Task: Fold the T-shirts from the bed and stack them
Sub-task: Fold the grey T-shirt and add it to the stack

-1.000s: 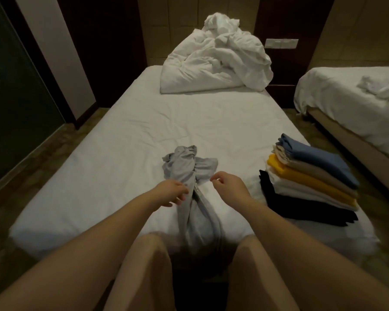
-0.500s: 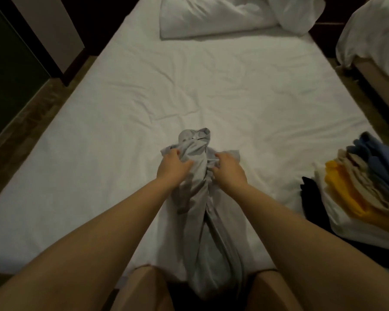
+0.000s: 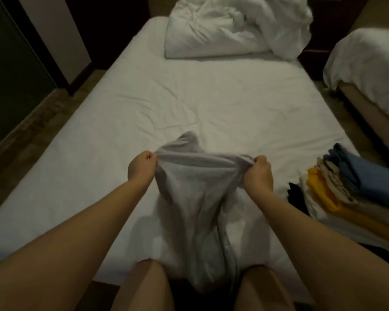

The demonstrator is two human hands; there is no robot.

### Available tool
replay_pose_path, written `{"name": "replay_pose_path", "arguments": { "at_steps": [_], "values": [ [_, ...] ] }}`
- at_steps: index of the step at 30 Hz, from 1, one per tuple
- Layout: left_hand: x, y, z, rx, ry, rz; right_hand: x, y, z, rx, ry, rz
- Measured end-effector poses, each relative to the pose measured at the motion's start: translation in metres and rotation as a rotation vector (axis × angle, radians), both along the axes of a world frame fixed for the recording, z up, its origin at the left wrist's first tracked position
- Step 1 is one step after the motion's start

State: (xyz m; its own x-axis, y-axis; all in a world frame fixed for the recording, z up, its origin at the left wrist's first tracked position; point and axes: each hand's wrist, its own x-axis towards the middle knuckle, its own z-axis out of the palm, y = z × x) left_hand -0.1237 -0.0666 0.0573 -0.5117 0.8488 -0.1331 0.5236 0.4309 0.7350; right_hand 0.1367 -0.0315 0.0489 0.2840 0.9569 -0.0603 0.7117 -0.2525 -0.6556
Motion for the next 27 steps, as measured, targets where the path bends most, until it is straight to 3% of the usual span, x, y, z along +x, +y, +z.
{"name": "replay_pose_path", "arguments": {
  "at_steps": [3, 8, 11, 16, 20, 27],
  "values": [
    [0.002, -0.024, 0.028, 0.012, 0.008, -0.038, 0.007, -0.015, 0.042, 0.142, 0.039, 0.004],
    [0.004, -0.063, 0.072, 0.049, -0.077, -0.072, 0.001, -0.056, 0.111, 0.332, 0.292, 0.049],
    [0.005, -0.086, 0.100, 0.055, -0.123, -0.070, -0.003, -0.088, 0.145, 0.373, 0.251, 0.178],
    [0.037, -0.129, 0.155, -0.021, -0.496, -0.200, -0.029, -0.151, 0.187, 0.528, 0.463, 0.415],
    [0.065, -0.153, 0.176, -0.101, -0.920, -0.262, -0.052, -0.195, 0.189, 0.603, 0.102, 0.700],
    [0.077, -0.177, 0.166, 0.015, -0.917, -0.241, -0.041, -0.231, 0.179, 0.662, 0.073, 0.833]
  ]
}}
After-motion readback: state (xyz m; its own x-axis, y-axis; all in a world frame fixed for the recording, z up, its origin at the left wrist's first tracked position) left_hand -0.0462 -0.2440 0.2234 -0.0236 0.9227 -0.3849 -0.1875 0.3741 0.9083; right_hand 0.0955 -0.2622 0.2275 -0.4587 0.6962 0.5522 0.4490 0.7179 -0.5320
